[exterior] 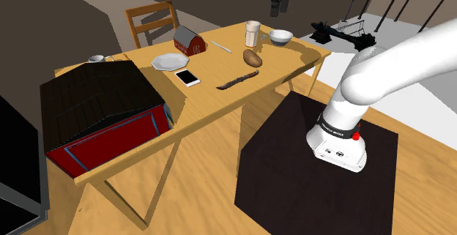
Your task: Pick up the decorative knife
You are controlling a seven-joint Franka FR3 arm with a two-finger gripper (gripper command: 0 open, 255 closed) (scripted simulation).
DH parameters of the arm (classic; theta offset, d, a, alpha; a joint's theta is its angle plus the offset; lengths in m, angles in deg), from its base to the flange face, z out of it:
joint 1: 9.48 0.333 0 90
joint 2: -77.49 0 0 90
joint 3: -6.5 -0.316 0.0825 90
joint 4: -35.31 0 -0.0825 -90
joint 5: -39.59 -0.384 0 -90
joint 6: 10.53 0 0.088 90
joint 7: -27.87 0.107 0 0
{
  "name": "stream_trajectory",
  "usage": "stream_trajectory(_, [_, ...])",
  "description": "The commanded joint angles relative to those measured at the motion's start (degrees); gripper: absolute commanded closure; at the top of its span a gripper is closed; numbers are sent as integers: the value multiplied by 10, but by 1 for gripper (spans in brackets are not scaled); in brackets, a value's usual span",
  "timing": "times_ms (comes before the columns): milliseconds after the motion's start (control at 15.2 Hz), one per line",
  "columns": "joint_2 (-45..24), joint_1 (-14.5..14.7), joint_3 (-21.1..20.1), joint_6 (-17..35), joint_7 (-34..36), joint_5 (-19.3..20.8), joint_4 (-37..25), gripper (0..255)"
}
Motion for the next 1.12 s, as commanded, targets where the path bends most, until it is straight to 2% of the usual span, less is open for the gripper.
stream_trajectory(0, [0,0,0,0,0,0,0,0])
stream_trajectory(528, [-36,18,76,136,-188,62,100,0])
stream_trajectory(1056, [-149,38,155,293,-371,105,138,0])
